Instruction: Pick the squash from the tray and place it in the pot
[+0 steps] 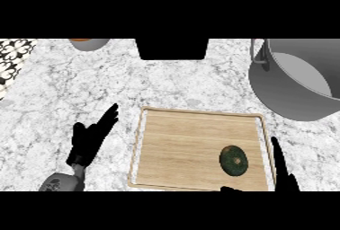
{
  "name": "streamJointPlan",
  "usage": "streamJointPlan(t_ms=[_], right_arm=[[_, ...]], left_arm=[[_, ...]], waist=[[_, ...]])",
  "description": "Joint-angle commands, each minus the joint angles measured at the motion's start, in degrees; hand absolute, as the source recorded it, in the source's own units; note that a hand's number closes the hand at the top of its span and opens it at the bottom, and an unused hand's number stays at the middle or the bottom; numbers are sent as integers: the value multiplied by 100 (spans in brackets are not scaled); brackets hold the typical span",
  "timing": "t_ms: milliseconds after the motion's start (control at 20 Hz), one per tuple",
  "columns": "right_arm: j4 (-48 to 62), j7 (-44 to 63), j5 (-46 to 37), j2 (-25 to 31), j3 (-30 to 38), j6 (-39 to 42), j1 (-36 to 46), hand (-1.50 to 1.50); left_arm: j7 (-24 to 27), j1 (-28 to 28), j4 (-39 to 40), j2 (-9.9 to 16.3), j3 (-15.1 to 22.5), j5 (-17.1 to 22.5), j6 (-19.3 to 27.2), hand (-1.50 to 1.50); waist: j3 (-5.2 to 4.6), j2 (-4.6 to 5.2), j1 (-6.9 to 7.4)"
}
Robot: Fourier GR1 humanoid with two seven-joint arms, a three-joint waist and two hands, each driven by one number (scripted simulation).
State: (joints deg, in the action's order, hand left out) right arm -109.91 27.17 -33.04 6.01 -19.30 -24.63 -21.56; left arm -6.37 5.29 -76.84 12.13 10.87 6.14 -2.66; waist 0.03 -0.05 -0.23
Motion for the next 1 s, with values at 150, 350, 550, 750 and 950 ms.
streamJointPlan(t_ms=[150,350,550,750,950], right_arm=[[558,-1810,1158,-291,-138,-307,-313,-150],[615,-2117,1921,-424,159,-64,-52,-150],[1622,-2563,2280,-590,333,-207,503,-150],[2355,-3459,3153,-596,672,112,435,-150],[2798,-3935,3391,-375,1014,530,532,-150]], left_arm=[[-401,466,18,103,-329,102,-142,0],[265,121,518,-50,-269,-103,-210,0],[185,28,213,4,-404,-103,-341,0],[-420,16,-251,-203,-197,-242,-149,0],[-760,-120,-804,-109,-362,-153,-284,0]], waist=[[3,-1,-25],[-1,7,-13],[-1,7,19],[1,4,14],[0,-1,29]])
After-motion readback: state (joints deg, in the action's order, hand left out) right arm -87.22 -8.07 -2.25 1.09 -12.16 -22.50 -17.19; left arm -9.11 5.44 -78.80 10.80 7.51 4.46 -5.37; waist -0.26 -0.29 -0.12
